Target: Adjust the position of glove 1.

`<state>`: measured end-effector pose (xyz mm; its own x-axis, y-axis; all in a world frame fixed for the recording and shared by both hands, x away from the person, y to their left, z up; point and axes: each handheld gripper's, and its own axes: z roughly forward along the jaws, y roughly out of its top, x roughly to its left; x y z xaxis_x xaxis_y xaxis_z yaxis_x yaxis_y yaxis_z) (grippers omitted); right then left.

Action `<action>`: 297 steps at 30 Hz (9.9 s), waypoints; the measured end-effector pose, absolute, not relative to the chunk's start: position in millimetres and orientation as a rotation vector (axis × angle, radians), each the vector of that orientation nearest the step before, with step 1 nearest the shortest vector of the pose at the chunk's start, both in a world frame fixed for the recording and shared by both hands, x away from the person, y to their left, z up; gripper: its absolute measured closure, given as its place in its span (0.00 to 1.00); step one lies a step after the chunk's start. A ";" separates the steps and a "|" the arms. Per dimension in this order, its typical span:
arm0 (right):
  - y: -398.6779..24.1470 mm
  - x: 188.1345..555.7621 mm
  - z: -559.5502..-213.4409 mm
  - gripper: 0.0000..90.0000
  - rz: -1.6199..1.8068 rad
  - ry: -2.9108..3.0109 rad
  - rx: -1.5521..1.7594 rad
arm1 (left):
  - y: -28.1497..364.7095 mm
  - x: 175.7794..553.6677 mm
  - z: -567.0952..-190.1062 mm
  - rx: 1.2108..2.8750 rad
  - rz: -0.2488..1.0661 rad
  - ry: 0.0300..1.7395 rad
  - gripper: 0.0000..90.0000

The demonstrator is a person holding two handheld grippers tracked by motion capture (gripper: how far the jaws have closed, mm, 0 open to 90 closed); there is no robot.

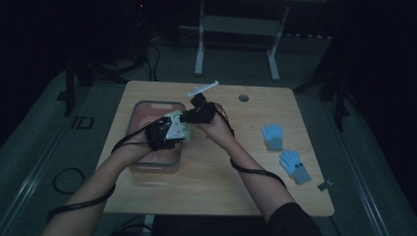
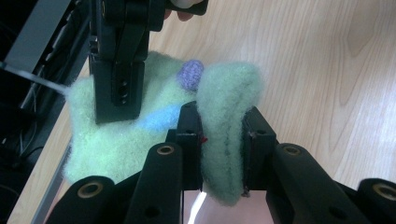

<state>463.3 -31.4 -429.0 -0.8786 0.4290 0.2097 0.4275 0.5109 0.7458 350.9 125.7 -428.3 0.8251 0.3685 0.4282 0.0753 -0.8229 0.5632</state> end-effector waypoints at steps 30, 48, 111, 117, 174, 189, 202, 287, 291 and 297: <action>35.5 474.4 -479.5 0.82 1.286 2.831 0.807 | 183.6 365.5 -484.4 2.583 0.613 0.390 0.82; 2.9 471.5 -472.2 0.66 1.277 2.797 0.829 | 174.2 387.7 -507.4 2.722 0.373 0.499 0.59; -189.8 417.4 -463.6 0.14 1.416 2.549 0.811 | 58.0 345.2 -456.1 2.236 0.338 0.559 0.01; -203.9 411.8 -467.1 0.16 1.368 2.543 0.826 | 38.2 337.1 -463.6 2.215 0.324 0.522 0.02; -356.4 431.5 -485.9 0.53 1.075 2.248 1.125 | 14.1 295.1 -561.2 2.169 0.381 0.568 0.02; -352.7 471.9 -527.9 0.60 0.935 2.337 1.249 | 19.6 294.2 -564.1 2.148 0.417 0.546 0.02; -347.7 475.0 -541.4 0.80 0.832 2.379 1.222 | 21.8 294.3 -564.0 2.134 0.425 0.533 0.01; -244.2 390.1 -519.0 0.73 1.038 2.480 1.039 | 26.8 295.3 -565.3 2.122 0.430 0.514 0.02; -257.4 385.9 -506.6 0.74 1.064 2.454 1.019 | 26.7 295.6 -565.7 2.125 0.434 0.515 0.01; -283.7 383.6 -498.0 0.75 1.052 2.415 1.039 | 26.8 295.9 -565.5 2.127 0.430 0.515 0.01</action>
